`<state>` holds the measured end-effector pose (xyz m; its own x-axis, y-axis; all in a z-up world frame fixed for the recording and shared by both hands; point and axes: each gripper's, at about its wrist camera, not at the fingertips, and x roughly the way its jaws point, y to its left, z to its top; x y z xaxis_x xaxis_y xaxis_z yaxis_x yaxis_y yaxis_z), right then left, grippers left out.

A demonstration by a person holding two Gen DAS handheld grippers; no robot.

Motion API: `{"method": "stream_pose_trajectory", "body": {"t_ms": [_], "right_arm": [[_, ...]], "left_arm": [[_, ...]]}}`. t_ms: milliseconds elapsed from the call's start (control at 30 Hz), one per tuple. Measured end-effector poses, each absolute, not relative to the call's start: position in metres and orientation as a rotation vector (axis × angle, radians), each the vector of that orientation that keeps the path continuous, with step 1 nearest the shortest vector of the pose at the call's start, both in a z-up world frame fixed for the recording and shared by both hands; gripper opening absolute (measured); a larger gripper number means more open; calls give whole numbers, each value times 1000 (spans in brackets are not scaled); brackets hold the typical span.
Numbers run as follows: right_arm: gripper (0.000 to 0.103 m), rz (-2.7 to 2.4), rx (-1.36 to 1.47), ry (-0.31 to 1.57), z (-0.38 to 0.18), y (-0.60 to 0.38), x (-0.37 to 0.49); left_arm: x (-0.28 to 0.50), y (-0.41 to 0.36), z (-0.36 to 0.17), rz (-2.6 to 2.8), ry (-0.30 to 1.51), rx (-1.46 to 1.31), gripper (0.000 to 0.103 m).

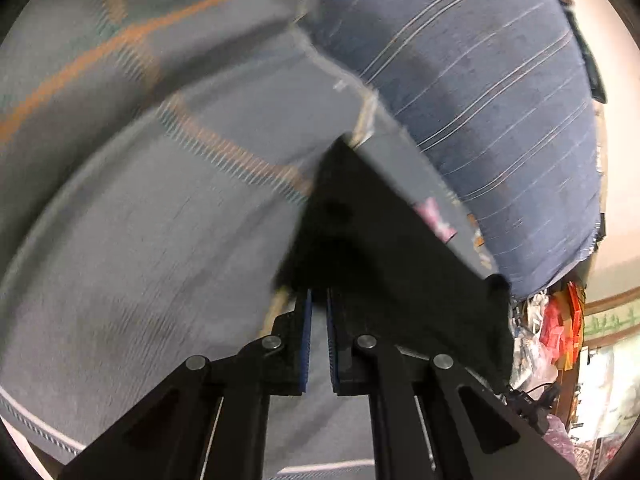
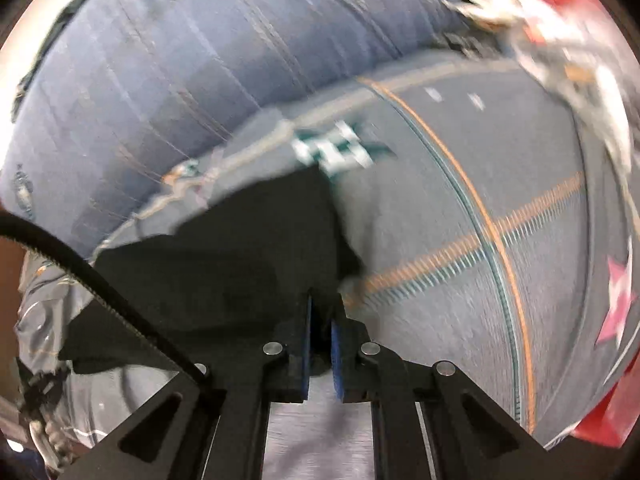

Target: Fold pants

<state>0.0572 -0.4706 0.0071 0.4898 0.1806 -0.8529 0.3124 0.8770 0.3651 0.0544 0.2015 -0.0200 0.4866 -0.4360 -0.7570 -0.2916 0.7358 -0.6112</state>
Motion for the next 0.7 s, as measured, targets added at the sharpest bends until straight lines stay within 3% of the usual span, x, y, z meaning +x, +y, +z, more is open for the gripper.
{"method": "stream_pose_trajectory", "body": {"t_ms": [100, 133, 233, 467, 500, 533, 567, 600, 633, 700], "right_arm": [[8, -78, 595, 1074, -7, -480, 54], [11, -79, 599, 1066, -6, -481, 54], [27, -113, 532, 1051, 2, -476, 54], [44, -71, 559, 1002, 12, -472, 47], [44, -65, 560, 1001, 12, -471, 48], [44, -62, 562, 1004, 11, -469, 50], [44, -59, 560, 1003, 11, -467, 53], [40, -56, 549, 1006, 11, -464, 57], [13, -56, 526, 1015, 13, -460, 61], [8, -43, 543, 1017, 19, -459, 66]], "left_arm": [[42, 201, -11, -126, 1046, -755, 6], [41, 202, -7, -133, 1030, -751, 12], [45, 203, 4, -126, 983, -742, 48], [91, 191, -2, -164, 994, -768, 53], [97, 186, -4, -149, 1014, -758, 52], [102, 183, -7, -140, 1036, -755, 43], [107, 180, -9, -148, 1054, -764, 12], [110, 178, -11, -171, 1073, -779, 5], [111, 176, -10, -175, 1078, -785, 5], [110, 173, 2, -180, 1055, -765, 5]]}}
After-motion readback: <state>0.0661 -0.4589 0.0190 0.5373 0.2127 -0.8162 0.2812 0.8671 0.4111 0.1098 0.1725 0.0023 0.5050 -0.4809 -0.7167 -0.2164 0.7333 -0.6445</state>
